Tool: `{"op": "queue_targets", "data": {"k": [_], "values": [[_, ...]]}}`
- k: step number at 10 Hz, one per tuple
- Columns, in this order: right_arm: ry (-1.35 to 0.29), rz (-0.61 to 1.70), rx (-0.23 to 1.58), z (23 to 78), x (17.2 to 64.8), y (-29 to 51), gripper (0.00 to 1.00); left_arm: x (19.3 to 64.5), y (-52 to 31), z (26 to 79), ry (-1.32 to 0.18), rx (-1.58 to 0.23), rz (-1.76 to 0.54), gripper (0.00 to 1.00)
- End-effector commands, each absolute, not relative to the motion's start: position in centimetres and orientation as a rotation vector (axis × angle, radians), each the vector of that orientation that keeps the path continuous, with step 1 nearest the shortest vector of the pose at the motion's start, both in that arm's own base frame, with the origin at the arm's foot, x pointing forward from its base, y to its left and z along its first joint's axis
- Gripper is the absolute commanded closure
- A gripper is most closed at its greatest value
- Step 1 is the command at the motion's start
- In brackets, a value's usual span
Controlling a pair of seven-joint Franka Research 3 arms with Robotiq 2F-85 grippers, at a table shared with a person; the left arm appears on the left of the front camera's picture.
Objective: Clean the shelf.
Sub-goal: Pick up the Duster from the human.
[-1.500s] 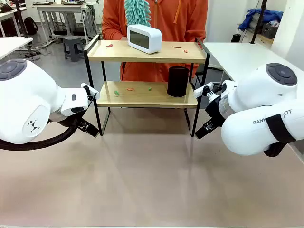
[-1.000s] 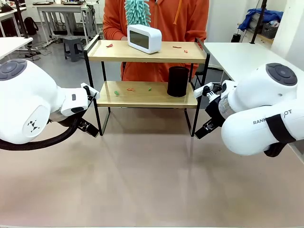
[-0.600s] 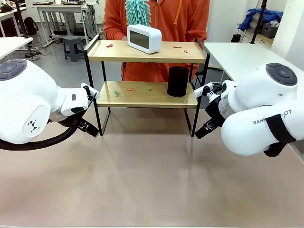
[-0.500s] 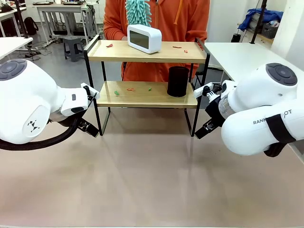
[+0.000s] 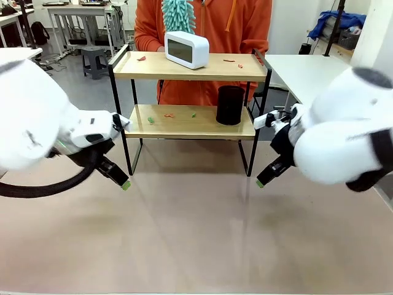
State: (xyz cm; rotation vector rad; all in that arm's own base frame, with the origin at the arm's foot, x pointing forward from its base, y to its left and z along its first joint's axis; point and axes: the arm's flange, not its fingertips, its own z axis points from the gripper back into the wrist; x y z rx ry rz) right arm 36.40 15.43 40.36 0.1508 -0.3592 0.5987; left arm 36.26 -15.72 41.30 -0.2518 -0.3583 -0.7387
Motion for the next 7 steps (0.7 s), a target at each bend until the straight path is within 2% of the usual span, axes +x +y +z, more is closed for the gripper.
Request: {"op": "queue_targets", "data": {"k": [1, 2, 3, 5, 6, 7], "values": [[-0.331, 0.347, 0.397, 45.8, 28.9, 8.0, 0.0, 29.2, -5.9, 47.1, -0.46, -0.362, -0.598, 0.0], [-0.36, 0.25, 0.621, 47.1, 26.5, 4.6, 0.0, 27.0, -2.4, 49.1, -0.623, -0.435, -0.499, 0.0], [-0.456, 0.15, 0.794, 47.7, 23.7, 0.2, 0.0, 25.0, 2.4, 50.1, -0.748, -0.542, -0.387, 0.0], [-0.711, -0.091, 1.132, 45.1, 19.7, -9.8, 0.0, 22.5, 10.1, 48.1, -0.951, -0.863, -0.142, 0.0], [-0.86, -0.267, 1.182, 43.1, 19.3, -12.5, 0.0, 23.1, 11.6, 45.7, -1.004, -0.98, 0.007, 0.0], [-0.839, -0.273, 1.11, 41.3, 20.3, -11.9, 0.0, 25.2, 11.4, 43.0, -0.905, -0.99, 0.146, 0.0]]}}
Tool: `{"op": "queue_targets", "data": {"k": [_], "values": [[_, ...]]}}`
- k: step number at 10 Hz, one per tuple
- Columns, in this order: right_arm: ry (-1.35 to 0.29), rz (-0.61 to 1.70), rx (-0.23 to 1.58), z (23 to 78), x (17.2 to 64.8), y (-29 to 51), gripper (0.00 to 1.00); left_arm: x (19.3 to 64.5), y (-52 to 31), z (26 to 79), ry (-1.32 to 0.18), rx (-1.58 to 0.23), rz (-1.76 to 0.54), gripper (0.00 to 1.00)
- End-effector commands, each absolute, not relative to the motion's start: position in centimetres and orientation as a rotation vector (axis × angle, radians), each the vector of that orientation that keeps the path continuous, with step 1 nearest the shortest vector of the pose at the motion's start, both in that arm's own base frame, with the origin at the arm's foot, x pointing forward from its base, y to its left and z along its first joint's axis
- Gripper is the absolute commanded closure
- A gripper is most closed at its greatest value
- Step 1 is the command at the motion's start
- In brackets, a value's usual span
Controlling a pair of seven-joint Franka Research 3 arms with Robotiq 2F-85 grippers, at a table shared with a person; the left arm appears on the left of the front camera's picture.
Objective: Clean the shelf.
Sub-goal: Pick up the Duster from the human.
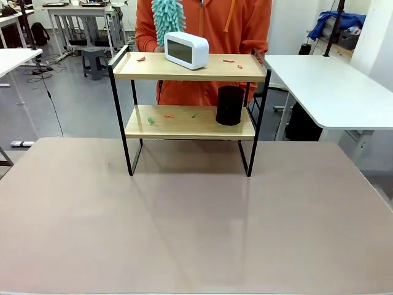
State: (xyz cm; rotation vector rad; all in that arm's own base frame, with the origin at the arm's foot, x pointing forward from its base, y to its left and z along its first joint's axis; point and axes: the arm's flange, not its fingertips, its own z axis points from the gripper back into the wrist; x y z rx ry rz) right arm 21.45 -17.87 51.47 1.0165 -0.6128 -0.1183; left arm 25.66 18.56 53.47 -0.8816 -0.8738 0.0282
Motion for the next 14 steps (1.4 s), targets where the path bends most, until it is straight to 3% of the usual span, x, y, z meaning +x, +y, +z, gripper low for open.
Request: {"op": "queue_targets", "data": {"k": [1, 14], "values": [[-0.523, 0.034, 0.944, 53.56, 23.32, -12.18, 0.0, 25.62, 14.65, 56.14, -0.849, -0.772, -0.126, 0.0], [-0.523, 0.034, 0.944, 53.56, 23.32, -12.18, 0.0, 25.62, 14.65, 56.14, -0.849, -0.772, -0.126, 0.0]]}}
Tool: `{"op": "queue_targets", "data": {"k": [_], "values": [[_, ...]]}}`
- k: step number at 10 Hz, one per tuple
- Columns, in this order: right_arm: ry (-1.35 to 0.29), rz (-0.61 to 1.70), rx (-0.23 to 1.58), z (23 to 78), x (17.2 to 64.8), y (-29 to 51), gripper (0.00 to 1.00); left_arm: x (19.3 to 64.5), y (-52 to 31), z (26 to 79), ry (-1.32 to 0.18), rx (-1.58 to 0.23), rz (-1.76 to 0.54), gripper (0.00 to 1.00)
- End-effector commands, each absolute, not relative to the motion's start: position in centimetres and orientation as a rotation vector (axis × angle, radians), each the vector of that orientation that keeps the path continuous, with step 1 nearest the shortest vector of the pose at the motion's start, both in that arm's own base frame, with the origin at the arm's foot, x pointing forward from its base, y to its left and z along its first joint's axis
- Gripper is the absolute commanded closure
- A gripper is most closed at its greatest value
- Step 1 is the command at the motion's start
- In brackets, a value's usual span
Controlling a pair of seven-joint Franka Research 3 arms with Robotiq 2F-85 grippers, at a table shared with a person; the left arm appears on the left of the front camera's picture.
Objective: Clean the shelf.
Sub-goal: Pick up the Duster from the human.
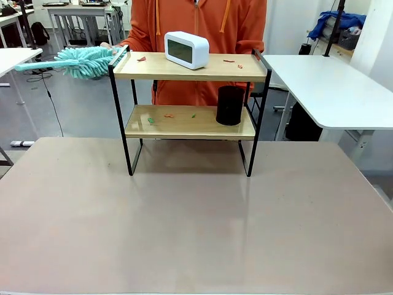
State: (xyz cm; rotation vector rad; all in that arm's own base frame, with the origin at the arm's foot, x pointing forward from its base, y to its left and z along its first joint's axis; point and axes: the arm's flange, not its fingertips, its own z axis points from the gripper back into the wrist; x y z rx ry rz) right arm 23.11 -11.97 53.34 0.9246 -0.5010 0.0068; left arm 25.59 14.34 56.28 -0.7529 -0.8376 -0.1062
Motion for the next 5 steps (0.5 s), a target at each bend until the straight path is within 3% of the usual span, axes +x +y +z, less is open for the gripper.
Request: {"op": "queue_targets", "data": {"k": [1, 3, 5], "values": [[-0.523, 0.034, 0.944, 53.6, 23.3, -12.2, 0.0, 25.6, 14.3, 56.3, -0.838, -0.753, -0.106, 0.0], [-0.523, 0.034, 0.944, 53.6, 23.3, -12.2, 0.0, 28.1, 14.9, 58.2, -0.787, -0.883, -0.115, 0.0], [-0.523, 0.034, 0.944, 53.6, 23.3, -12.2, 0.0, 33.6, 15.1, 59.2, -0.668, -1.033, -0.057, 0.0]]}}
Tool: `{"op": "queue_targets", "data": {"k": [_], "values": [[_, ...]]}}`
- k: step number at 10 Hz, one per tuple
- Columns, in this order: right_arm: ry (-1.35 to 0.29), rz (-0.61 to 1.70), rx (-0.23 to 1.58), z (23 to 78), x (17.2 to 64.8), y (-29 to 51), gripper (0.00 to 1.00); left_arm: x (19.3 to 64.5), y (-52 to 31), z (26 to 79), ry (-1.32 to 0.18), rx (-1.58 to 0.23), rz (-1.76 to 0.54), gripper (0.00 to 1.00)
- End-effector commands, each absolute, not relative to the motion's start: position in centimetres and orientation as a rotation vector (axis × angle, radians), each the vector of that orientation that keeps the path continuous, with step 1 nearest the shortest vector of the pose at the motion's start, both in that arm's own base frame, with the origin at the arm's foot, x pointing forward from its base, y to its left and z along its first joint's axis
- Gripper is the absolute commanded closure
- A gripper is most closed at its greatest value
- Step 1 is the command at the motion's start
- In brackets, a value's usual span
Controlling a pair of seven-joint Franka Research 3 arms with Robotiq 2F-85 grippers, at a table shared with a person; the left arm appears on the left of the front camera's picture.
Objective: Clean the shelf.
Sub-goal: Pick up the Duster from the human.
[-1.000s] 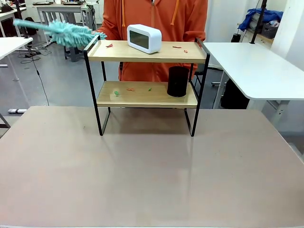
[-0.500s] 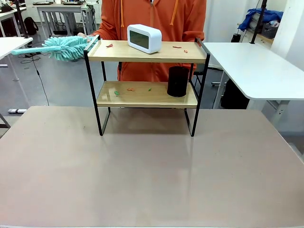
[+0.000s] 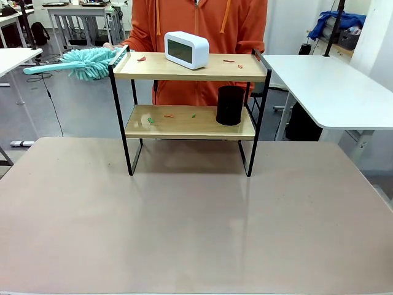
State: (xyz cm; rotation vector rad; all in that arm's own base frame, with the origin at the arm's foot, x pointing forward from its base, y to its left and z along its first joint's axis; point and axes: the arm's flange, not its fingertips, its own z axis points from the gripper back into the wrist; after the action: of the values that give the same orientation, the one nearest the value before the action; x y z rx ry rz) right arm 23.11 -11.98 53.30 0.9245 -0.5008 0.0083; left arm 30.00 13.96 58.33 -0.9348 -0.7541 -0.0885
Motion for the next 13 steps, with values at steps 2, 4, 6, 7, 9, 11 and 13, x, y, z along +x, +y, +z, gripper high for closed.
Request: {"op": "queue_targets", "data": {"k": [2, 4, 6, 7, 9, 11, 13], "values": [[-0.523, 0.034, 0.944, 53.6, 23.3, -12.2, 0.0, 39.7, 14.1, 58.1, -0.395, -1.171, 0.021, 0.0], [-0.523, 0.034, 0.944, 53.6, 23.3, -12.2, 0.0, 44.4, 13.1, 56.1, -0.221, -1.195, 0.114, 0.0], [-0.523, 0.034, 0.944, 53.6, 23.3, -12.2, 0.0, 39.7, 12.0, 56.4, -0.417, -1.22, -0.002, 0.0], [-0.523, 0.034, 0.944, 53.6, 23.3, -12.2, 0.0, 43.8, 11.9, 53.9, -0.287, -1.247, 0.054, 0.0], [-0.523, 0.034, 0.944, 53.6, 23.3, -12.2, 0.0, 45.4, 11.3, 53.5, -0.146, -1.361, 0.048, 0.0], [-0.523, 0.034, 0.944, 53.6, 23.3, -12.2, 0.0, 47.3, 10.7, 52.9, -0.101, -1.449, 0.078, 0.0], [-0.523, 0.034, 0.944, 53.6, 23.3, -12.2, 0.0, 49.7, 9.3, 52.9, -0.104, -1.51, 0.092, 0.0]]}}
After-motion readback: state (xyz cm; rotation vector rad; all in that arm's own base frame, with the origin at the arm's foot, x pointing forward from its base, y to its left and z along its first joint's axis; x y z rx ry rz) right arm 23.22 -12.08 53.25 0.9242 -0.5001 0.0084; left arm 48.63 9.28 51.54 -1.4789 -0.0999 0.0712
